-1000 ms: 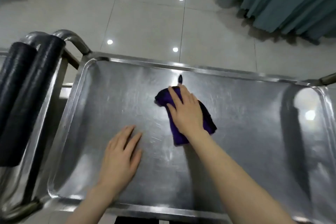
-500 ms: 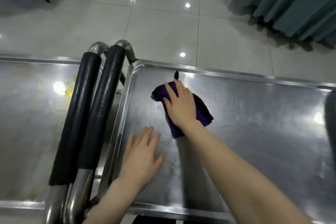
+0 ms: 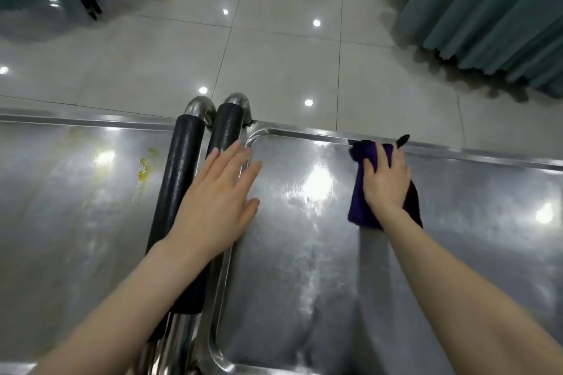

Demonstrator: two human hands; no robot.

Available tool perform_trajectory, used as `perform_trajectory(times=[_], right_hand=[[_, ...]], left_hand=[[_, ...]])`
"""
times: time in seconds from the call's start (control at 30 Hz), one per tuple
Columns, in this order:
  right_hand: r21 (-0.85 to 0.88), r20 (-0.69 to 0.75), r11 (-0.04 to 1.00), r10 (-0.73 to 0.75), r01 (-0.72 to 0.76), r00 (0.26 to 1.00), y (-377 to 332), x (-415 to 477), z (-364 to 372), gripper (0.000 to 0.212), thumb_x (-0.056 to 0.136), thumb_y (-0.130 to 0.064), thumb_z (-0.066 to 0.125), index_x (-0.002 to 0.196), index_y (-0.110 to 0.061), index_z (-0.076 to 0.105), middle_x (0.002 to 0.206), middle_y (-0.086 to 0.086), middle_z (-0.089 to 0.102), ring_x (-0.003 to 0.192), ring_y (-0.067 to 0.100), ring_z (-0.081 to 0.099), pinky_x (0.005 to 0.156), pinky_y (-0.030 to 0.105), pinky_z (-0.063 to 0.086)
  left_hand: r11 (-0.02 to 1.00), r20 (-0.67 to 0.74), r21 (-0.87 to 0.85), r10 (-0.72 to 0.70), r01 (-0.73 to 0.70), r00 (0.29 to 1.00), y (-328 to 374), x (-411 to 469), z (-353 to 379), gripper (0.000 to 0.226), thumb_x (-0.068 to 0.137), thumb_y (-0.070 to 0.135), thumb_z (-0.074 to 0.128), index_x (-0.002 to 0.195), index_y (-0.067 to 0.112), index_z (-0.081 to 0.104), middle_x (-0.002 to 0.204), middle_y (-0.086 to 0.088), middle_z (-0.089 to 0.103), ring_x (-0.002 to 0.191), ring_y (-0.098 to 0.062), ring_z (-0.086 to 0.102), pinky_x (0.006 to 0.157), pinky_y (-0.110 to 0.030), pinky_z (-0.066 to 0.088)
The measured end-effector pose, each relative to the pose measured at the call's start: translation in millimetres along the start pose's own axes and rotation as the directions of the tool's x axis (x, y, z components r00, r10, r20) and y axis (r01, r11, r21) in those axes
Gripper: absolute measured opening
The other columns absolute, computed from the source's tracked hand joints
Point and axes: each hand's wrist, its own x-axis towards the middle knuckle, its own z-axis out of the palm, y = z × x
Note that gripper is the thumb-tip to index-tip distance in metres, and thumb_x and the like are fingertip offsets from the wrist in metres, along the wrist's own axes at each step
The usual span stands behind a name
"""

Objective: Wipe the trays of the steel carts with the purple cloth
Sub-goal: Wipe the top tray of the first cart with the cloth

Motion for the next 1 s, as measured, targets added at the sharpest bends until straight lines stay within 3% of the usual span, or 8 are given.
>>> perform_trajectory(times=[0.23,0.43,0.5,0.63,0.77,0.83,0.93,1.0], right_hand=[[0.077,0.161,0.856,-0.516,0.511,0.841,-167.9,-35.1,65.6,0.053,0.101,-0.040,0.039,0.151,-0.026,0.032,0.159,0.009,0.024,0.148,0.026,0.016,0.118,0.041,0.015],[0.184,0.196,0.682,-0.731,0.708,0.653,-138.6,-91.4,60.8,0.053,0.100,-0.040,0.031,0.152,-0.028,0.029,0.159,0.004,0.028,0.147,0.020,0.021,0.120,0.037,0.016],[0.181,0.184,0.691,-0.722,0.699,0.666,-137.9,-79.3,62.3,0.052,0.100,-0.038,0.034,0.151,-0.027,0.033,0.159,0.005,0.028,0.147,0.021,0.022,0.119,0.039,0.017],[0.081,0.159,0.866,-0.500,0.493,0.851,-170.9,-13.2,66.9,0.053,0.102,-0.037,0.036,0.153,-0.028,0.025,0.162,0.006,0.015,0.150,0.022,0.009,0.120,0.041,0.010],[0.043,0.098,0.929,-0.371,0.369,0.923,-184.6,-0.6,73.4,0.056,0.102,-0.033,0.037,0.155,-0.024,0.022,0.161,0.010,0.019,0.149,0.024,0.010,0.119,0.039,0.008],[0.058,0.111,0.914,-0.406,0.402,0.907,-186.5,-38.8,76.4,0.056,0.102,-0.035,0.036,0.155,-0.023,0.021,0.160,0.011,0.020,0.149,0.024,0.012,0.119,0.039,0.010],[0.052,0.217,0.822,-0.564,0.567,0.797,-174.4,-75.5,75.8,0.057,0.102,-0.041,0.029,0.156,-0.027,0.014,0.162,0.006,0.016,0.150,0.019,0.006,0.121,0.041,0.013],[0.053,0.204,0.825,-0.561,0.563,0.802,-173.2,-54.3,72.7,0.056,0.102,-0.041,0.031,0.155,-0.027,0.018,0.163,0.007,0.014,0.150,0.021,0.007,0.120,0.041,0.011]], left_hand=[[0.987,-0.141,-0.144,-0.094,0.073,0.986,-3.7,5.5,7.7,0.057,0.093,0.028,0.054,0.144,0.009,0.040,0.154,-0.008,0.033,0.147,-0.020,0.019,0.120,-0.039,0.019],[0.971,-0.138,-0.218,-0.131,0.099,0.982,-1.8,5.2,6.5,0.054,0.093,0.025,0.050,0.144,0.012,0.041,0.154,-0.004,0.033,0.147,-0.017,0.017,0.116,-0.046,0.028],[0.972,-0.130,-0.216,-0.124,0.094,0.984,-2.2,5.6,5.4,0.054,0.092,0.027,0.048,0.144,0.012,0.042,0.154,-0.005,0.033,0.147,-0.017,0.018,0.115,-0.048,0.031],[0.980,-0.124,-0.166,-0.131,0.109,0.984,-2.5,4.1,7.0,0.052,0.094,0.027,0.044,0.145,0.013,0.040,0.156,-0.005,0.031,0.148,-0.014,0.015,0.116,-0.046,0.029],[0.984,-0.134,-0.152,-0.114,0.094,0.984,-4.4,6.7,9.6,0.052,0.093,0.023,0.046,0.143,0.011,0.043,0.155,-0.008,0.032,0.147,-0.018,0.018,0.115,-0.047,0.030],[0.983,-0.133,-0.156,-0.115,0.093,0.985,-3.8,6.8,9.2,0.050,0.093,0.020,0.047,0.141,0.008,0.045,0.153,-0.010,0.034,0.147,-0.020,0.020,0.115,-0.047,0.030],[0.981,-0.137,-0.172,-0.112,0.088,0.984,-3.5,7.4,7.4,0.048,0.092,0.016,0.046,0.139,0.005,0.048,0.151,-0.011,0.038,0.146,-0.021,0.022,0.115,-0.048,0.030],[0.978,-0.152,-0.191,-0.112,0.083,0.982,-4.1,7.2,7.8,0.047,0.093,0.017,0.042,0.139,0.006,0.047,0.151,-0.011,0.038,0.146,-0.021,0.023,0.115,-0.048,0.029]])
